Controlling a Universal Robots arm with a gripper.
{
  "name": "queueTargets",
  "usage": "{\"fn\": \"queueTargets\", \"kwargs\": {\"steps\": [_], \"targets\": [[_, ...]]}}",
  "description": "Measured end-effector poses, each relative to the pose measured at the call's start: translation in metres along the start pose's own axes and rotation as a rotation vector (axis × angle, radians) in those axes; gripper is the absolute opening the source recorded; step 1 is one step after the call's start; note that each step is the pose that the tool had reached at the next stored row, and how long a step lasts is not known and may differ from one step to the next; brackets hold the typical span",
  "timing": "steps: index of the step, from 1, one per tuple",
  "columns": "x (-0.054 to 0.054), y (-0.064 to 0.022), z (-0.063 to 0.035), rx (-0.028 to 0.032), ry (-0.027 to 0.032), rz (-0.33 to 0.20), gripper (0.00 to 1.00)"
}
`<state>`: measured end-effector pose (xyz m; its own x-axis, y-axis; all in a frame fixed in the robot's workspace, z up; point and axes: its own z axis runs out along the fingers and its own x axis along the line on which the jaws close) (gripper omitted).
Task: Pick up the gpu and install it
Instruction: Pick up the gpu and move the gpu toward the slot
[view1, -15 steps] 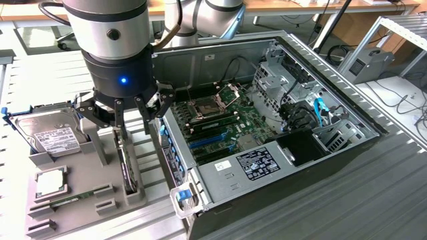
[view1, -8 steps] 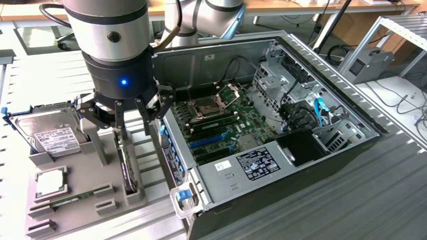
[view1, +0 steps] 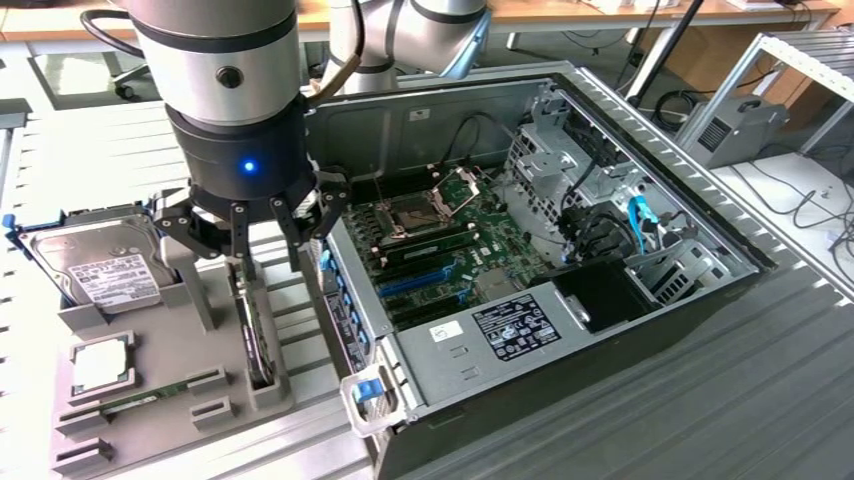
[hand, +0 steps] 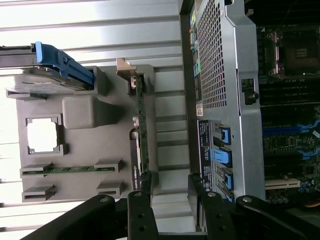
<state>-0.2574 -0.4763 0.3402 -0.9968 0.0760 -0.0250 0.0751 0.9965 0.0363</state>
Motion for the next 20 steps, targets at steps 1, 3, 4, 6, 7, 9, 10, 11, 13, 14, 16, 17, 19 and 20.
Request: {"fn": "queueTargets", "kwargs": {"steps": [1,3,4,6,7,9,10,11,13,14,16,17,19,20], "targets": [[0.0,0.0,0.0001,-0.0001,-0.0001,0.0,0.42],[0.0,0.0,0.0003,0.0001,0.0,0.0,0.42],[0.0,0.0,0.0003,0.0002,0.0001,0.0,0.42],[0.0,0.0,0.0009,0.0003,0.0,0.0,0.42],[0.0,-0.0001,0.0015,0.0002,0.0,0.0,0.42],[0.0,-0.0001,0.0016,0.0002,0.0,0.0,0.42],[0.0,-0.0001,0.0019,0.0001,-0.0001,0.0,0.42],[0.0,-0.0001,0.002,0.0002,-0.0001,0.0,0.42],[0.0,-0.0001,0.002,0.0002,0.0,0.0,0.42],[0.0,-0.0001,0.002,0.0003,0.0,0.0,0.42],[0.0,-0.0001,0.0022,0.0002,0.0,0.0,0.42],[0.0,-0.0001,0.0024,0.0001,-0.0001,0.0,0.42],[0.0001,-0.0001,0.0028,0.0002,0.0,0.0,0.42],[0.0,-0.0001,0.0031,0.0002,0.0,0.0,0.42]]}}
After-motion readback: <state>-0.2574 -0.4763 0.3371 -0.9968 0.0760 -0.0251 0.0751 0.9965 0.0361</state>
